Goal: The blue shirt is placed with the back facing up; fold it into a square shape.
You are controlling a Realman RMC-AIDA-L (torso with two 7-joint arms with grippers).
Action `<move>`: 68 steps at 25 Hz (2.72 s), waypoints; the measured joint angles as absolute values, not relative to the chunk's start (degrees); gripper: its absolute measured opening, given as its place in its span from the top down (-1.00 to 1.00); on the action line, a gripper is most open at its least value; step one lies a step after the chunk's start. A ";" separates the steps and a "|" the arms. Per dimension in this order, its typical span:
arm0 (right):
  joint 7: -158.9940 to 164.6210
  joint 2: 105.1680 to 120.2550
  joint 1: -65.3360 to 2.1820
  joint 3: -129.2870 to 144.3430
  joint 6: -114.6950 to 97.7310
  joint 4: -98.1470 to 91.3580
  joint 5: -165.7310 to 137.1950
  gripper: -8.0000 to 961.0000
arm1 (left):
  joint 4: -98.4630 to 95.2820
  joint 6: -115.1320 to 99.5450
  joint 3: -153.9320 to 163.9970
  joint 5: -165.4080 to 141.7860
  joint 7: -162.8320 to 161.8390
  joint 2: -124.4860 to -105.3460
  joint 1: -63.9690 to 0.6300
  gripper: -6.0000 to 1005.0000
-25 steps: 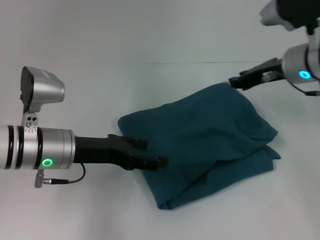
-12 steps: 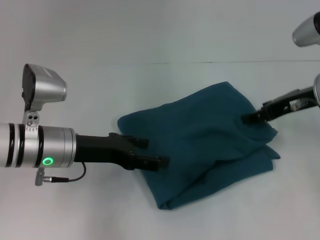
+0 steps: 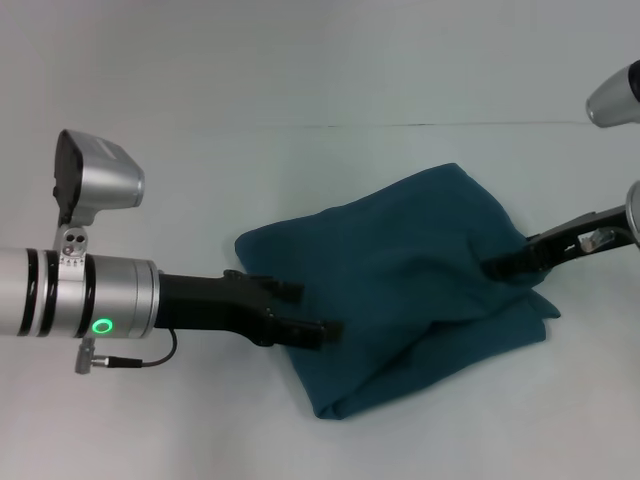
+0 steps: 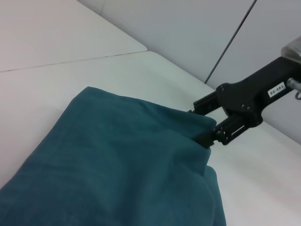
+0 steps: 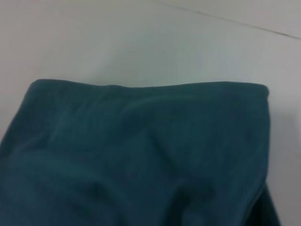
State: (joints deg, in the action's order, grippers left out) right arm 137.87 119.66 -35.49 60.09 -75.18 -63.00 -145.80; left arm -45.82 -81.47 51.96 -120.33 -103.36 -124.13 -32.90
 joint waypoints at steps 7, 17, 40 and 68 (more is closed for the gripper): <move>135.53 119.45 -34.87 57.44 -75.67 -61.27 -143.60 -0.41 | -45.79 -81.22 52.76 -120.33 -103.36 -124.21 -32.90 -0.89; 132.25 118.75 -33.27 48.85 -79.87 -61.16 -140.82 0.30 | -44.74 -79.79 54.15 -120.32 -103.28 -124.34 -33.02 -0.89; 123.42 112.77 -32.46 37.61 -83.87 -49.91 -140.15 0.79 | -44.65 -78.13 53.84 -121.82 -104.19 -124.01 -33.64 -0.88; 123.02 112.88 -32.14 32.69 -96.17 -70.98 -135.41 -0.88 | -19.37 -66.97 54.66 -90.49 -64.15 -124.71 -37.95 -0.86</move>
